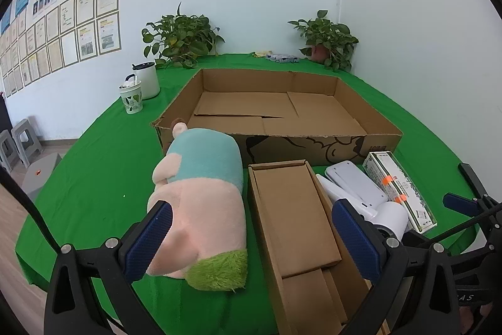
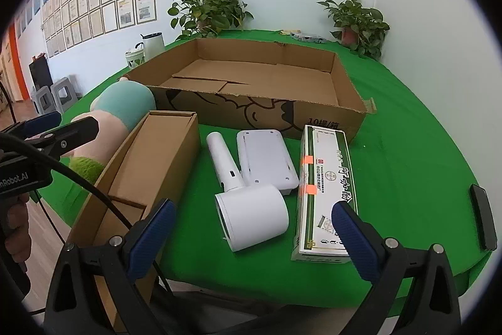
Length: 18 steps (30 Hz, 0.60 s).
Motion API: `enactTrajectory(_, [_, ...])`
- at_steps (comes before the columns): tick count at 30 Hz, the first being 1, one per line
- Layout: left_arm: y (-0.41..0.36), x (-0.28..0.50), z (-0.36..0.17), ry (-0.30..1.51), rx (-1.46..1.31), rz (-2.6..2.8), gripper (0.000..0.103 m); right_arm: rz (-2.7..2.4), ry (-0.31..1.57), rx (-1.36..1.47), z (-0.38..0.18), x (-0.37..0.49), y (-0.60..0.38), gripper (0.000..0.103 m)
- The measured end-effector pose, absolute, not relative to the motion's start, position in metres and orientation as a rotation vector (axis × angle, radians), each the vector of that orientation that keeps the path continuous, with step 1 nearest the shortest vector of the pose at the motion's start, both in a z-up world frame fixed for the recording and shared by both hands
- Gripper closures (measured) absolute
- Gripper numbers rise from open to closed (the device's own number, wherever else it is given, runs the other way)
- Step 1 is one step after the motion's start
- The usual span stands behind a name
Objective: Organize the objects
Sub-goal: 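Move the right tool toward the plush pig beside the narrow box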
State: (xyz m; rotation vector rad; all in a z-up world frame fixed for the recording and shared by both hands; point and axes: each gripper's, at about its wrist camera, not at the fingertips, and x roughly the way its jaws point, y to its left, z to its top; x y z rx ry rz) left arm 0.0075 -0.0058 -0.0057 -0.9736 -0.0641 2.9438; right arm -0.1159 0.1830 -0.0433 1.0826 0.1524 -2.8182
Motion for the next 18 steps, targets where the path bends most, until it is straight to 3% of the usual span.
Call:
enactTrajectory(6, [-0.025, 0.011, 0.008, -0.074, -0.940, 2.995, 0.001, -2.828, 0.269, 1.026, -0.029, -0.117, 0.183, 0.003])
enactTrajectory(12, [-0.072, 0.026, 0.027, -0.132, -0.912, 3.095, 0.001, -2.511, 0.509, 0.666, 0.062, -0.101, 0.153, 0.003])
enactTrajectory(15, [-0.093, 0.030, 0.021, -0.182, -0.957, 3.103, 0.001, -2.197, 0.435, 0.564, 0.094, -0.093, 0.132, 0.003])
enactTrajectory(18, [-0.110, 0.029, 0.009, -0.246, -1.021, 3.057, 0.001, -1.939, 0.247, 0.556, 0.095, -0.112, 0.113, 0.003])
